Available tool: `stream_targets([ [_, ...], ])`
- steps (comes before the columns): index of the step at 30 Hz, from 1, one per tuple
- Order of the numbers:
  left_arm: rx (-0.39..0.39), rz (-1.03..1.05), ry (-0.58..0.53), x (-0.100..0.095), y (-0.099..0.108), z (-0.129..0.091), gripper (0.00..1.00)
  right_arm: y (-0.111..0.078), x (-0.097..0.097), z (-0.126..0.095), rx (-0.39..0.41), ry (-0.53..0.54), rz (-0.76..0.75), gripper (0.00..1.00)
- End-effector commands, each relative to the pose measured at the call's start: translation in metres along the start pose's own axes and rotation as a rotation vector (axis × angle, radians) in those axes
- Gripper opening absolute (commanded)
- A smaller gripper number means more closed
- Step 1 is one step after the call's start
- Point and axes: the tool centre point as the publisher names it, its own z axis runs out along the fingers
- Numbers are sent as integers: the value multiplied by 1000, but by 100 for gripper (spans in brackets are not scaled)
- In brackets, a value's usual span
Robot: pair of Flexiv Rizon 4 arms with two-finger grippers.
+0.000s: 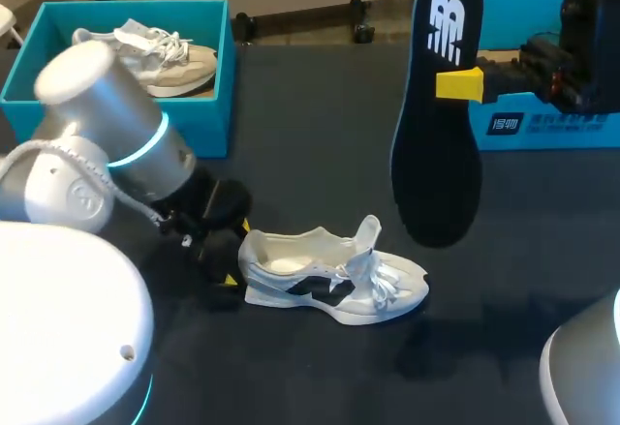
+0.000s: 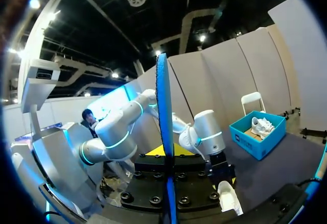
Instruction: Take the shoe out of the shoebox, open the shoe tongue, remove and reinsert the insole, then place the shoe into the shoebox
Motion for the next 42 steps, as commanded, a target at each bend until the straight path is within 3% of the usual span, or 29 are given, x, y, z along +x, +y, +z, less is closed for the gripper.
stream_targets([
  [1, -208, 7, 10, -2, -11, -10, 100, 1, -2, 2, 4, 2, 2, 0],
  [11, -347, 33, -29, 3, -21, -16, 100, 1, -2, 2, 4, 2, 2, 0],
  [22, -345, 36, -29, 6, -24, -17, 100, 1, -2, 2, 4, 2, 2, 0],
  [28, -326, 38, -34, 10, -30, -33, 100, 1, -2, 2, 4, 2, 2, 0],
  [36, -278, 83, -63, 8, -59, -66, 100, 1, -2, 2, 4, 2, 2, 0],
  [42, -270, 103, -96, -13, -83, -66, 100, 1, -2, 2, 4, 2, 2, 0],
])
